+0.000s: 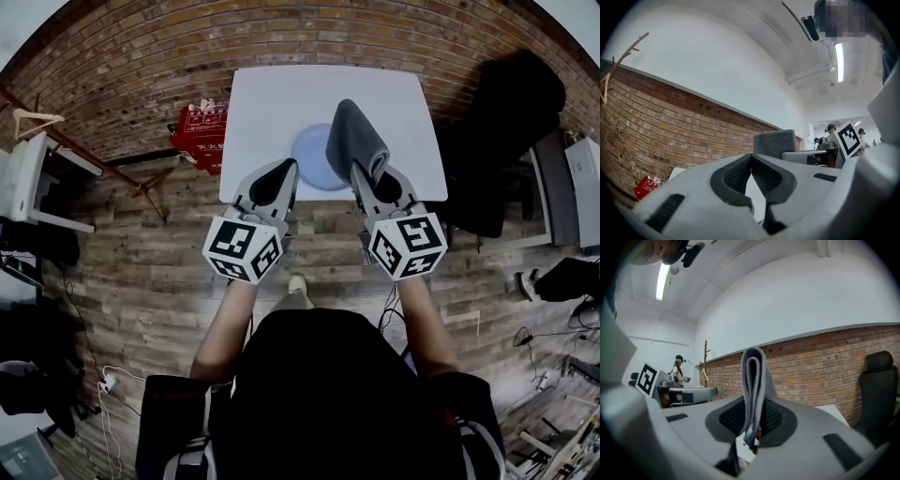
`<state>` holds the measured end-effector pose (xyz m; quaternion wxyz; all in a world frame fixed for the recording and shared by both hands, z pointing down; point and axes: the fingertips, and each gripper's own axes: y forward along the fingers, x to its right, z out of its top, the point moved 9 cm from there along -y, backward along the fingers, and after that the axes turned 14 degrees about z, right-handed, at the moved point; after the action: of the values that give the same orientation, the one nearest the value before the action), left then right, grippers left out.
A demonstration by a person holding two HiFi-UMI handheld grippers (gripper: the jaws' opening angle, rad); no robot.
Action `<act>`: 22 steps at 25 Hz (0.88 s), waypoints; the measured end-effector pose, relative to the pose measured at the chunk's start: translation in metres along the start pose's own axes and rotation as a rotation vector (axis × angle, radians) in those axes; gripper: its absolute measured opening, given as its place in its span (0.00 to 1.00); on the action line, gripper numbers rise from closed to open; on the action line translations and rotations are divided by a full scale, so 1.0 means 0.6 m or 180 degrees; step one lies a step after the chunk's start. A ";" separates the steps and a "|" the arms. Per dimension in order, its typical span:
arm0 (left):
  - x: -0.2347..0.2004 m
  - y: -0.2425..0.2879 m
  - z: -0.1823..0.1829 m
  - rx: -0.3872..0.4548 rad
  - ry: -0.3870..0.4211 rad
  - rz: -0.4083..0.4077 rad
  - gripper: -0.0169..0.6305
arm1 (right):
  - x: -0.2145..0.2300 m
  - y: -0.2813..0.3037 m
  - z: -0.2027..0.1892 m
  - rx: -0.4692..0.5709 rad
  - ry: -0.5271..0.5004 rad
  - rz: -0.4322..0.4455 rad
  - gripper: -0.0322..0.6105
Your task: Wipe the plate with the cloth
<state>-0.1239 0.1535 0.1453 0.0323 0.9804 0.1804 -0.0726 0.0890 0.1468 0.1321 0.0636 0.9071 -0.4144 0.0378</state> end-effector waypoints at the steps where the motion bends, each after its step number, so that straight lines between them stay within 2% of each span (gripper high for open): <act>1: -0.011 0.004 0.001 -0.0011 -0.0013 -0.0013 0.06 | 0.000 0.011 0.001 -0.0006 0.0006 -0.0018 0.13; 11: -0.092 0.039 -0.022 -0.0182 -0.0196 -0.0123 0.06 | -0.005 0.071 -0.014 -0.0129 0.0034 -0.0190 0.13; 22: -0.107 0.070 -0.060 -0.0370 -0.0253 -0.0205 0.06 | 0.028 0.077 -0.029 -0.0200 0.0115 -0.0313 0.13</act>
<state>-0.1635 0.0951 0.1920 0.0938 0.9669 0.2143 -0.1018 0.0644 0.1067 0.1550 0.1013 0.9230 -0.3692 0.0380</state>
